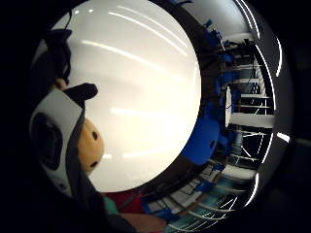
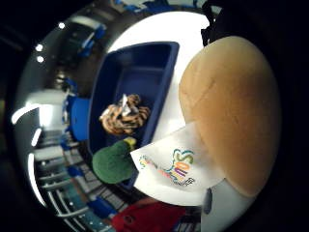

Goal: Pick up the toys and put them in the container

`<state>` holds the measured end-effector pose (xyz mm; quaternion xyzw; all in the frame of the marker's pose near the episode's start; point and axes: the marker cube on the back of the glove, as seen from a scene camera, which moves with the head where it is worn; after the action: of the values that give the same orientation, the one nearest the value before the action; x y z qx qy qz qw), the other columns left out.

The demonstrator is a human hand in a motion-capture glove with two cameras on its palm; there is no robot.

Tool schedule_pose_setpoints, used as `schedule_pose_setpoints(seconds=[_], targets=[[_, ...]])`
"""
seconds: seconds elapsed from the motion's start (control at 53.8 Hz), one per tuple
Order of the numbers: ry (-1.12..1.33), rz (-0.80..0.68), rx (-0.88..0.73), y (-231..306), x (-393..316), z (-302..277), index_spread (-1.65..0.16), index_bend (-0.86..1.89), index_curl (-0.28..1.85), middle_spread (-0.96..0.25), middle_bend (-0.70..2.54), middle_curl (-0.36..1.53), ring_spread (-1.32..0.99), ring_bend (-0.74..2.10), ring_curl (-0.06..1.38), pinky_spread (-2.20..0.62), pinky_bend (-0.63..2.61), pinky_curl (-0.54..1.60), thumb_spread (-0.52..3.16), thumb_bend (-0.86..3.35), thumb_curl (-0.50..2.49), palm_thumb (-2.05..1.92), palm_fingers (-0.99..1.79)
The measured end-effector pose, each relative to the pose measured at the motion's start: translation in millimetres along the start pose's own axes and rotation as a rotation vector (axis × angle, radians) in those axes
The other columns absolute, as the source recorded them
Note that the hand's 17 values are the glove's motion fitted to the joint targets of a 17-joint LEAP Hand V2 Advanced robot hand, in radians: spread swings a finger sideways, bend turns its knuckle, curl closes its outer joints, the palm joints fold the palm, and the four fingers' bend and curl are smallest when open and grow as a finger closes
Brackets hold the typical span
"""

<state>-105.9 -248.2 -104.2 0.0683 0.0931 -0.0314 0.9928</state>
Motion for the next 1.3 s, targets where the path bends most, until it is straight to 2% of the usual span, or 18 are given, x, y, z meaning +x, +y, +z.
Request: schedule_pose_setpoints(seconds=[0.464,0.576,0.632,0.724,0.817,0.892,0.966,1.022,1.096,1.189,1.226,1.245,1.3], targets=[[0.008,-0.155,0.064,-7.8,-123.2,-56.2,-0.46,0.18,0.41,-0.55,0.43,0.74,-0.57,0.91,0.58,-0.43,1.08,0.44,0.54,0.04,0.96,0.75,0.87],[-0.009,-0.283,0.086,-3.0,-154.4,-60.2,-0.46,0.17,0.43,-0.55,0.42,0.77,-0.58,0.9,0.59,-0.44,1.08,0.44,0.54,0.03,0.98,0.74,0.86],[0.027,-0.273,0.099,-5.0,-164.3,-62.0,-0.46,0.17,0.43,-0.56,0.41,0.78,-0.58,0.9,0.59,-0.43,1.08,0.44,0.54,0.03,0.99,0.75,0.85],[-0.062,-0.308,0.091,0.9,-190.2,-69.5,-0.47,0.17,0.45,-0.56,0.4,0.8,-0.58,0.89,0.59,-0.43,1.09,0.45,0.54,0.01,1.01,0.74,0.84],[0.005,-0.303,0.121,-1.9,-196.5,-68.9,-0.47,0.17,0.46,-0.57,0.38,0.81,-0.58,0.89,0.6,-0.43,1.09,0.44,0.55,0.01,1.03,0.75,0.84],[-0.057,-0.34,0.121,1.0,-204.8,-71.4,-0.47,0.17,0.48,-0.57,0.37,0.83,-0.58,0.89,0.6,-0.43,1.09,0.45,0.55,0.0,1.04,0.75,0.84],[-0.019,-0.376,0.119,-0.6,-200.2,-67.9,-0.47,0.17,0.49,-0.57,0.36,0.84,-0.58,0.89,0.61,-0.43,1.09,0.45,0.56,-0.01,1.05,0.75,0.82],[-0.047,-0.463,0.097,3.7,-202.2,-65.3,-0.47,0.17,0.51,-0.58,0.35,0.84,-0.57,0.86,0.61,-0.43,1.06,0.44,0.58,-0.01,1.05,0.73,0.75],[-0.023,-0.382,0.065,1.3,-200.7,-59.0,-0.47,0.17,0.52,-0.58,0.32,0.85,-0.57,0.8,0.59,-0.4,1.08,0.43,0.63,-0.01,1.05,0.72,0.67],[0.015,-0.326,0.017,-0.9,-195.7,-53.1,-0.47,0.17,0.56,-0.55,0.28,0.84,-0.52,0.77,0.59,-0.29,0.98,0.42,0.78,-0.03,1.03,0.63,0.38],[-0.029,-0.303,-0.016,0.5,-200.0,-53.4,-0.46,0.2,0.56,-0.52,0.23,0.81,-0.48,0.69,0.57,-0.23,0.98,0.41,0.88,-0.07,0.98,0.5,0.28],[-0.039,-0.307,-0.03,1.5,-200.7,-53.2,-0.44,0.14,0.53,-0.47,0.14,0.78,-0.43,0.61,0.55,-0.19,1.01,0.42,0.92,-0.09,0.93,0.44,0.05],[-0.032,-0.414,-0.055,6.6,-195.8,-51.8,-0.42,0.12,0.52,-0.39,0.11,0.74,-0.34,0.52,0.54,-0.11,1.07,0.43,1.0,-0.09,0.85,0.33,-0.15]])
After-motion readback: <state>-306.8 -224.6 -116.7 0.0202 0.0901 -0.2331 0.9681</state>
